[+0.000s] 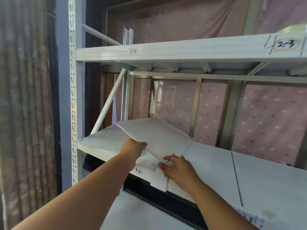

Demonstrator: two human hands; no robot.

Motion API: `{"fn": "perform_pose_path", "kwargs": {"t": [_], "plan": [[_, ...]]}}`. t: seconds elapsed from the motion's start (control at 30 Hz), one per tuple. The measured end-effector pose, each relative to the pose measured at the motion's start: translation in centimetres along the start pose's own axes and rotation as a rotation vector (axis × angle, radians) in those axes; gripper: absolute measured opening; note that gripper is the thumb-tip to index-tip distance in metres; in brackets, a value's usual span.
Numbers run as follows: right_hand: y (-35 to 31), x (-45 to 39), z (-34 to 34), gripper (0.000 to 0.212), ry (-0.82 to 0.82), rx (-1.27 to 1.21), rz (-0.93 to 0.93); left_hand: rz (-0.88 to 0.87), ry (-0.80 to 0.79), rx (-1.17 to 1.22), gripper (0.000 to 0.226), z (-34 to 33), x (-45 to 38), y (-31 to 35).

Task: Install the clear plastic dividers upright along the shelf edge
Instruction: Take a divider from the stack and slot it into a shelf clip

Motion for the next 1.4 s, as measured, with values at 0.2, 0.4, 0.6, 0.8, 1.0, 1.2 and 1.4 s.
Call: {"fn": "perform_pose_path", "kwargs": {"t": [0.2,0.4,0.6,0.8,1.0,1.2,1.4], "plan": [[-0.8,0.0,-0.6,0.016,-0.002,-0.084,0.036,-0.129,0.000,0.046,0.018,1.4,0.2,3.1],[-1.5,0.2,-0.6,0.076,-0.025,-0.053,0.053,-0.432,-0.249,0.018,0.055,-2.3,2.3,7.6],[-2.1,0.8,-0.3,0.087,0.015,-0.150,0.084,-0.620,-0.269,-0.116,0.031,-4.0,4.1,9.4],[-1.8,1.3,0.5,0.072,0.092,-0.110,0.083,-0.670,-0.269,-0.125,0.047,-5.4,4.4,9.9],[-1.5,1.0,0.5,0.068,0.052,-0.064,0.054,-0.690,-0.309,-0.137,0.051,-6.6,4.0,9.4],[-1.6,0.9,0.4,0.071,0.055,-0.058,0.076,-0.706,-0.299,-0.130,0.055,-6.2,3.4,9.6],[-1.6,0.8,0.1,0.076,0.047,-0.066,0.090,-0.714,-0.336,-0.127,0.055,-5.9,3.2,9.6]]}}
Point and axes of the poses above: each hand's wrist, its own x-axis away from the middle knuckle, its own z-axis out of the back of the hand, y = z × x, the point moved 9 cm from there along -x, towards the middle knuckle, and after that the axes turned 5 degrees about -x, right-handed, at the moved point
